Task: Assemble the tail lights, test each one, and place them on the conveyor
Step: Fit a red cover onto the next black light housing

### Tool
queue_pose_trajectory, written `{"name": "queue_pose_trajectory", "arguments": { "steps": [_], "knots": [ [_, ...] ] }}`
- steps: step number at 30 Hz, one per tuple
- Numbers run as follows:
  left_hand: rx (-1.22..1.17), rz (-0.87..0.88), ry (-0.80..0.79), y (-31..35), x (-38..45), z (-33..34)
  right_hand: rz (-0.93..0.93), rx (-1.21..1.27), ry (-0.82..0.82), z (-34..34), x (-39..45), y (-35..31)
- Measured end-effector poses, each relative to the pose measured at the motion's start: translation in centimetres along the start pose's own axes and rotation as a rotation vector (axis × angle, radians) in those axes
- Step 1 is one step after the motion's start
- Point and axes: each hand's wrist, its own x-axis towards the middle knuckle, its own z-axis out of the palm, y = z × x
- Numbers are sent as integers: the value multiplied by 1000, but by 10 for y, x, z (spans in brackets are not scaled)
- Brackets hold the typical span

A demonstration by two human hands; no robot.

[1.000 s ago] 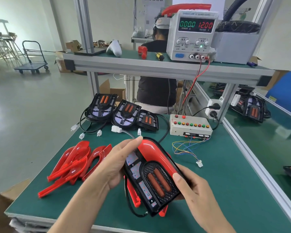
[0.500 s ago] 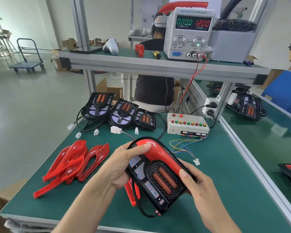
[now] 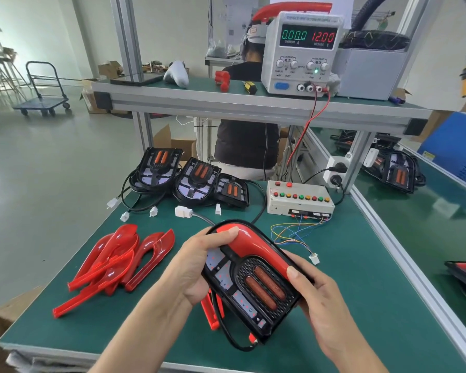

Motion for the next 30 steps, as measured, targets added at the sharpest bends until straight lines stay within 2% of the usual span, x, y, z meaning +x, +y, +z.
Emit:
{"name": "queue_pose_trajectory", "arguments": {
  "steps": [8, 16, 23, 27, 30],
  "knots": [
    [9, -14, 11, -1, 0, -3, 18, -129, -38, 0, -1, -4],
    [25, -11, 14, -1, 0, -5, 21, -126, -62, 0, -4, -9],
    [76, 25, 24, -5, -2, -8, 0, -294, -69, -2, -7, -18],
    [119, 61, 31, -7, -4, -6, -42, -608, -84, -1, 0, -36],
    [166, 76, 0, -11, -5, 1, -58, -649, -77, 9, 14, -52]
  ]
}}
